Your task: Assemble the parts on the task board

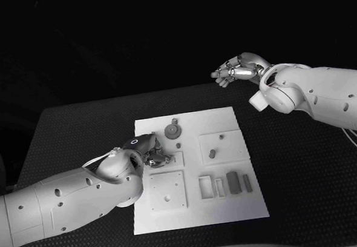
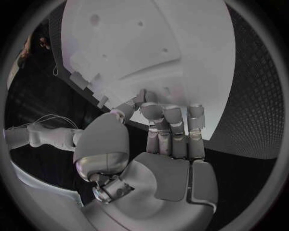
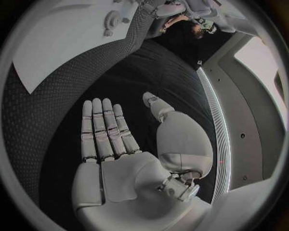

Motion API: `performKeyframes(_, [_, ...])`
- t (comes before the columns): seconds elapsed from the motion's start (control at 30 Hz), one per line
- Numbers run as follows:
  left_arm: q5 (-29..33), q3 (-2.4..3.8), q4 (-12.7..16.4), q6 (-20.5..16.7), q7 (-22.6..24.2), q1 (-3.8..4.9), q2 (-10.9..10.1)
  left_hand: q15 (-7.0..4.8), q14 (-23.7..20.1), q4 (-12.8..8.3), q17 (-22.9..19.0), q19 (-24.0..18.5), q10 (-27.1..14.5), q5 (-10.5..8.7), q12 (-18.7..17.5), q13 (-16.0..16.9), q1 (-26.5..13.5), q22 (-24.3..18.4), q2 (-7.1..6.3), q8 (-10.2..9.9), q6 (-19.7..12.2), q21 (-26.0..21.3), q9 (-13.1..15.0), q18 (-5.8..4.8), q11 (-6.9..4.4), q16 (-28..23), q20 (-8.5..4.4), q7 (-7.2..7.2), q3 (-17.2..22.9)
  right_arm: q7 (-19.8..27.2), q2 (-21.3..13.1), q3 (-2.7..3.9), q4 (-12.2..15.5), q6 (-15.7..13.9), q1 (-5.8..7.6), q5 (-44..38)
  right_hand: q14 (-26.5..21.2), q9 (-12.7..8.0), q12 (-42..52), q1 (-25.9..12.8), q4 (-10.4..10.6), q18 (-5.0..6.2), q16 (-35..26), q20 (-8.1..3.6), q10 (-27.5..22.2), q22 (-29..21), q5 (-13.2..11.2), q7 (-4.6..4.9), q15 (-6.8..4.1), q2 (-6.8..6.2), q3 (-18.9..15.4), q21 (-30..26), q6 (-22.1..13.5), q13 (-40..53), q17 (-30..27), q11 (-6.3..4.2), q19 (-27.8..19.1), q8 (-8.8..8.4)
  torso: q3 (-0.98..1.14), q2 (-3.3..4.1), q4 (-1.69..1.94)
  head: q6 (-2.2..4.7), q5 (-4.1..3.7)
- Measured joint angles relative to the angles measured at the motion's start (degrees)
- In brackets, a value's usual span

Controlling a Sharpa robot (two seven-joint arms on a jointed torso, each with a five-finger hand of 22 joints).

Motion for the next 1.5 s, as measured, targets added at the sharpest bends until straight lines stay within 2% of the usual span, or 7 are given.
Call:
performKeyframes(0.23, [0.2, -0.05, 0.0, 0.1, 0.0, -0.06, 0.0, 0.0, 0.0, 1.7, -0.1, 0.0, 0.0, -0.32, 0.2, -0.1, -0.7, 0.0, -0.75, 0.0, 0.0, 0.0, 0.0, 0.0, -0.02, 0.0, 0.0, -0.01, 0.2, 0.0, 0.0, 0.0, 0.0, 0.0, -0.01, 0.0, -0.2, 0.0, 0.0, 0.0, 0.0, -0.3, 0.0, 0.0, 0.0, 0.0, 0.0, 0.0, 0.19, 0.0, 0.0, 0.0, 0.0, 0.0, 0.1, 0.0, 0.0, 0.0, 0.01, 0.0, -0.01, -0.01, 0.0])
performKeyframes(0.53, [0.4, -0.06, -0.2, 0.1, 0.0, -0.08, 0.0, 0.0, 0.0, 2.5, -0.1, 0.0, 0.0, -0.55, 0.2, -0.1, -1.0, 0.0, -1.05, 0.0, 0.0, 0.0, 0.0, 0.0, -0.03, 0.0, 0.0, -0.02, 0.3, 0.0, 0.0, 0.0, 0.0, 0.0, -0.02, 0.0, -0.2, 0.0, 0.0, 0.0, 0.0, -0.31, 0.0, 0.0, 0.0, 0.1, 0.0, 0.0, 0.19, 0.0, 0.0, 0.0, 0.0, 0.0, 0.1, 0.0, 0.0, 0.19, -0.02, 0.0, 0.0, 0.09, -0.01])
performKeyframes(0.7, [0.5, -0.07, -0.3, 0.0, 0.1, -0.1, -0.1, 0.01, 0.0, 3.9, -0.2, 0.0, 0.0, -0.87, 0.2, -0.2, -1.4, 0.0, -1.73, 0.0, 0.0, 0.0, 0.0, 0.0, -0.03, 0.0, 0.0, -0.04, 0.4, 0.0, 0.0, 0.0, 0.0, 0.0, -0.02, 0.0, -0.2, 0.0, 0.0, 0.0, 0.0, -0.31, 0.0, 0.0, 0.0, 0.0, 0.0, 0.0, 0.19, 0.0, 0.0, 0.0, 0.0, 0.0, 0.1, 0.0, 0.0, 0.19, -0.03, 0.01, 0.03, 0.12, -0.01])
performKeyframes(0.9, [0.8, -0.07, -0.3, -0.1, 0.3, -0.11, -0.2, 0.01, 0.0, 5.7, -0.3, 0.0, -0.1, -1.1, 0.2, -0.3, -1.9, 0.0, -3.3, 0.2, 0.0, 0.0, 0.1, 0.0, -0.07, 0.3, 0.0, -0.04, 0.6, 0.0, 0.0, 0.0, -0.1, 0.0, -0.09, 0.0, -0.2, 0.0, 0.0, 0.0, 0.0, -0.31, 0.0, 0.0, 0.0, 0.0, 0.0, 0.0, 0.19, 0.0, 0.0, 0.0, 0.0, 0.0, 0.1, 0.0, 0.0, 0.18, -0.07, 0.01, 0.03, 0.14, -0.01])
performKeyframes(1.37, [2.3, -0.06, -0.1, -0.9, 1.2, -0.15, -0.5, 0.03, 0.0, 5.9, -0.3, 0.0, -0.1, -1.09, 0.4, -0.3, -1.7, 0.0, -3.59, 0.2, 0.0, 0.2, 0.1, 0.0, -0.07, 0.3, 0.0, -0.04, 0.7, -0.1, -0.1, 0.0, -0.1, 0.0, -0.26, 0.0, -0.2, -0.1, -0.2, 0.0, 0.0, -0.33, 0.0, 0.0, 0.0, 0.1, 0.0, 0.0, 0.19, 0.0, 0.0, -0.2, 0.0, 0.0, 0.1, 0.0, 0.0, 0.18, -0.04, 0.01, 0.01, 0.2, -0.08])
performKeyframes(1.5, [2.6, -0.06, -0.1, -1.0, 1.3, -0.16, -0.6, 0.03, 0.0, 6.6, -0.3, 0.0, -0.1, -1.09, 0.4, -0.3, -1.7, 0.0, -3.59, 0.2, 0.0, 0.2, 0.1, 0.0, -0.07, 0.3, 0.0, -0.05, 0.5, -0.1, -0.1, 0.0, -0.1, 0.0, -0.28, 0.0, -0.2, -0.1, -0.2, 0.0, 0.0, -0.34, 0.0, 0.0, 0.0, 0.2, 0.0, -0.01, 0.19, 0.0, 0.0, -0.2, 0.0, 0.0, 0.1, 0.0, 0.0, 0.18, -0.03, 0.01, 0.01, 0.25, -0.08])
